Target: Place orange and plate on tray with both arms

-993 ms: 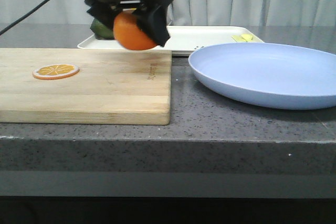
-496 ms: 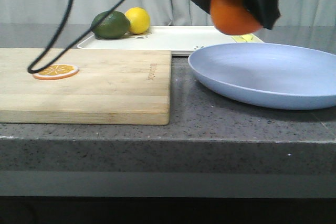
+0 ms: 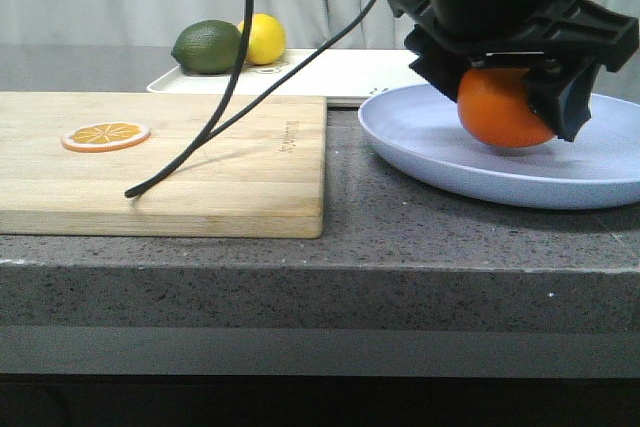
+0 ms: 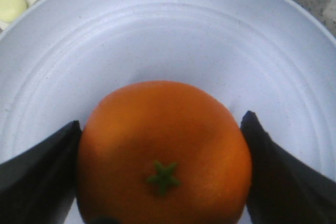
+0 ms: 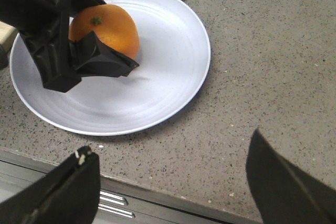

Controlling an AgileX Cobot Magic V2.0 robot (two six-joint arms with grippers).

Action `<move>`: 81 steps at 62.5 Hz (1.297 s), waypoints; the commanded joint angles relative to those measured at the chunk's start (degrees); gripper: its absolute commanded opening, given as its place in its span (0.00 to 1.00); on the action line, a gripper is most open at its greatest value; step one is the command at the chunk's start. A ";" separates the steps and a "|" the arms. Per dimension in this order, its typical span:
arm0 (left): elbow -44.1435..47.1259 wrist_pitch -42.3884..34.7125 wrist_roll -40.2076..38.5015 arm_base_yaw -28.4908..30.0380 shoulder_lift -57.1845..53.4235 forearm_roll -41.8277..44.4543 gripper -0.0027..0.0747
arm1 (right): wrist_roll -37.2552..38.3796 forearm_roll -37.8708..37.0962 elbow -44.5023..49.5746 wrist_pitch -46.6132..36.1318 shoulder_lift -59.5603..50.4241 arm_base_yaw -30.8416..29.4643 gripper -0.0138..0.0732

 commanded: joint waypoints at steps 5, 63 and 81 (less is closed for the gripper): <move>-2.33 -2.53 -0.15 -0.42 -3.01 -0.64 0.66 | -0.46 -0.78 -2.08 -3.99 0.68 0.11 0.83; 2.19 3.44 -0.51 1.81 -25.26 -1.19 0.86 | -0.46 -0.78 -2.08 -4.26 0.68 0.11 0.83; 23.37 -0.46 -1.99 8.39 -44.45 -0.51 0.86 | -0.46 -0.78 -2.08 -6.11 0.68 0.11 0.83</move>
